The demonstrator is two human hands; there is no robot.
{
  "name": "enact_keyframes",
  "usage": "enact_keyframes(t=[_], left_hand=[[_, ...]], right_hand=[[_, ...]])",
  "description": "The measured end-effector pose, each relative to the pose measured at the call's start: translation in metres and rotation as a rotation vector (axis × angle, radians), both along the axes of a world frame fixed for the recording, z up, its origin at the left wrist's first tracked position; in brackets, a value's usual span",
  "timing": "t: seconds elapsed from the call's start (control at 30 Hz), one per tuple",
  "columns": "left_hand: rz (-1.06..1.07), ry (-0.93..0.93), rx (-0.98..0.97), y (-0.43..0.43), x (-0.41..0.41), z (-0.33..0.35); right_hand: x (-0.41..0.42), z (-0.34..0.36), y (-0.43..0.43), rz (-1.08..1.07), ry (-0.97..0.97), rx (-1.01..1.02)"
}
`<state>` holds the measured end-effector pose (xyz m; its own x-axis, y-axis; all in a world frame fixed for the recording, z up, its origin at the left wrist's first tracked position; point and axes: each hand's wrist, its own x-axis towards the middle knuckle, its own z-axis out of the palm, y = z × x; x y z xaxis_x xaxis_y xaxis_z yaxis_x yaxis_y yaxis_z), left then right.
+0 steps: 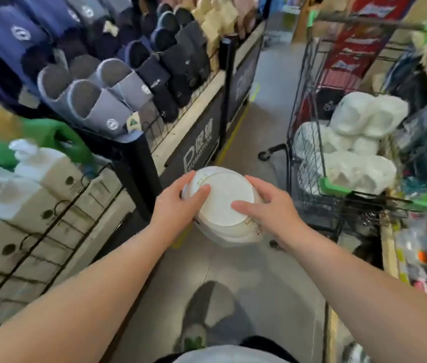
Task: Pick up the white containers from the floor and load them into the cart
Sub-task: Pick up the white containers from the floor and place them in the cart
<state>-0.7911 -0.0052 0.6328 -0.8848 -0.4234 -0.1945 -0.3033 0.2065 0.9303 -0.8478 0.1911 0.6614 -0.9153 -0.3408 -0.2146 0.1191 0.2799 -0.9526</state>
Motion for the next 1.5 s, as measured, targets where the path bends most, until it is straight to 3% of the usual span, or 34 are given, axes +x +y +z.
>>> enact_keyframes(t=[0.37, 0.83, 1.23, 1.5], left_hand=[[-0.430, 0.064, -0.103, 0.131, -0.206, 0.009], [-0.570, 0.142, -0.185, 0.248, -0.437, 0.012], [-0.759, -0.003, -0.245, 0.263, -0.681, -0.006], [-0.792, -0.155, -0.353, 0.278, -0.771, -0.061]], right_hand=[[-0.118, -0.002, 0.130, -0.488, 0.020, -0.060], [-0.318, -0.005, 0.227, -0.677, 0.008, -0.030], [-0.538, -0.040, 0.223, -0.859, -0.101, -0.098], [-0.631, -0.106, 0.219, -0.830, -0.210, -0.011]])
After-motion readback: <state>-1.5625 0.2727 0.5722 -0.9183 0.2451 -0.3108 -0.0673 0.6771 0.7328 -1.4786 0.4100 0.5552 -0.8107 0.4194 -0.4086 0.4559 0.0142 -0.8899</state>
